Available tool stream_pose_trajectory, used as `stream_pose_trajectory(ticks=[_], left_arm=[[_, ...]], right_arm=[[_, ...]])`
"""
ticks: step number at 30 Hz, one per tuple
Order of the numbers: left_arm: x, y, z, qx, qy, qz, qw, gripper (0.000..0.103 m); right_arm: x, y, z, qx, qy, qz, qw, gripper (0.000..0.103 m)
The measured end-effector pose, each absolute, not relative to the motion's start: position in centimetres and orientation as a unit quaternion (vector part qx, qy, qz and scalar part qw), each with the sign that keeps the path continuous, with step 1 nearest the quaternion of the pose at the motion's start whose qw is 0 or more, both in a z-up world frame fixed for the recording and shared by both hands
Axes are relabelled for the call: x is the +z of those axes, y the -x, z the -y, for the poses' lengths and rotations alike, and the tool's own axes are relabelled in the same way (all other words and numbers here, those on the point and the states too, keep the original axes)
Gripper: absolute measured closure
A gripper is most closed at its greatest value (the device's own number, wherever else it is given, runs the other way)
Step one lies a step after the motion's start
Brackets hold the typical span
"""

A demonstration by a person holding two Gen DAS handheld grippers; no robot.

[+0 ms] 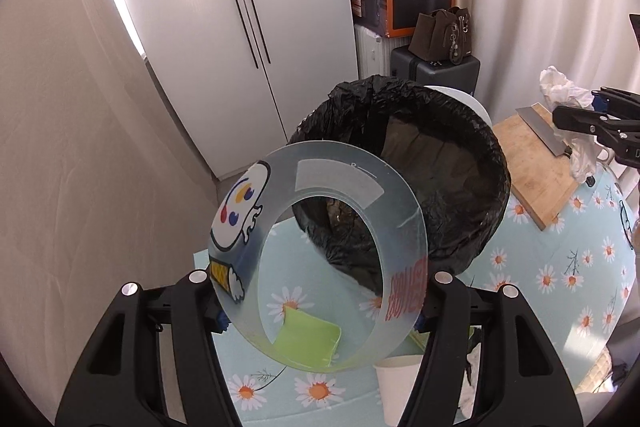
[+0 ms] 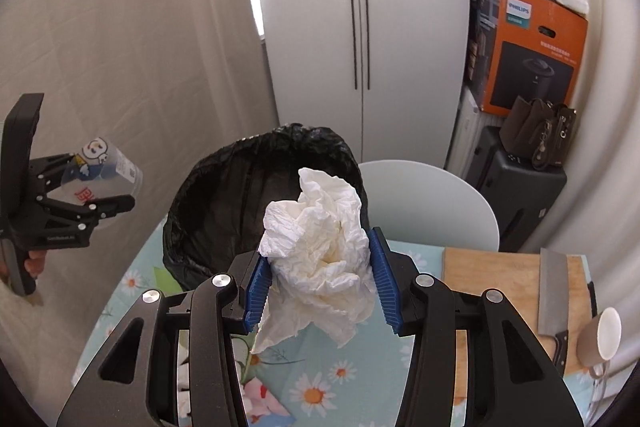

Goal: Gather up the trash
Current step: 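Carry the tissue over the black bin and open the right tool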

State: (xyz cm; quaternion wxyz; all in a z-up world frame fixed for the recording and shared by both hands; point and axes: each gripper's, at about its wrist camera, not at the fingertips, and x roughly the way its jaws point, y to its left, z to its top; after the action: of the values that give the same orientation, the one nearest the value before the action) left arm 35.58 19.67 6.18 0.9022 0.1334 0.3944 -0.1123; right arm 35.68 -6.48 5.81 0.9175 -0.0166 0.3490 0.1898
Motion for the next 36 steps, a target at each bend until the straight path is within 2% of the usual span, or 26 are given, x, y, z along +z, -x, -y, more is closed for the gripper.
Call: stream_pose_trajectory(ticks=[9,11,12,13,14,15,16,19,36], left_arm=[[6.1,-40.1,-15.8,-0.134,-0.119,-0.405,0.897,0.041],[5.8,-40.9,-15.3,-0.136,-0.117,-0.404,0.897,0.034],[5.8,-41.1,-15.2,-0.139,-0.114,-0.401,0.898,0.03],[5.7,-41.3,-15.2,-0.14,-0.11,-0.396,0.901,0.023],[5.6,-41.4,-15.3,-0.139,-0.109,-0.391,0.903,0.017],[5.5,-41.4,-15.3,-0.135,-0.109,-0.389,0.905,0.009],[5.4,-41.3,-15.5,-0.134,-0.109,-0.39,0.904,0.009],[5.3,-40.7,-16.1,-0.13,-0.106,-0.382,0.909,0.006],[2.9,-36.4,-20.1,-0.103,-0.054,-0.406,0.906,0.006]], right_arm=[[5.3,-40.1,5.1,0.242,0.022,-0.34,0.908,0.059],[5.2,-40.9,4.6,0.251,0.019,-0.337,0.907,0.056],[5.2,-41.3,4.3,0.258,0.017,-0.336,0.906,0.053],[5.1,-41.4,4.1,0.263,0.016,-0.332,0.906,0.046],[5.1,-41.6,3.8,0.264,0.016,-0.326,0.908,0.037],[5.1,-41.7,3.7,0.259,0.017,-0.322,0.91,0.019],[5.1,-41.7,3.6,0.254,0.019,-0.316,0.914,0.015],[5.1,-41.6,3.6,0.254,0.018,-0.311,0.916,0.015],[4.8,-37.6,3.9,0.223,0.023,-0.338,0.914,0.015]])
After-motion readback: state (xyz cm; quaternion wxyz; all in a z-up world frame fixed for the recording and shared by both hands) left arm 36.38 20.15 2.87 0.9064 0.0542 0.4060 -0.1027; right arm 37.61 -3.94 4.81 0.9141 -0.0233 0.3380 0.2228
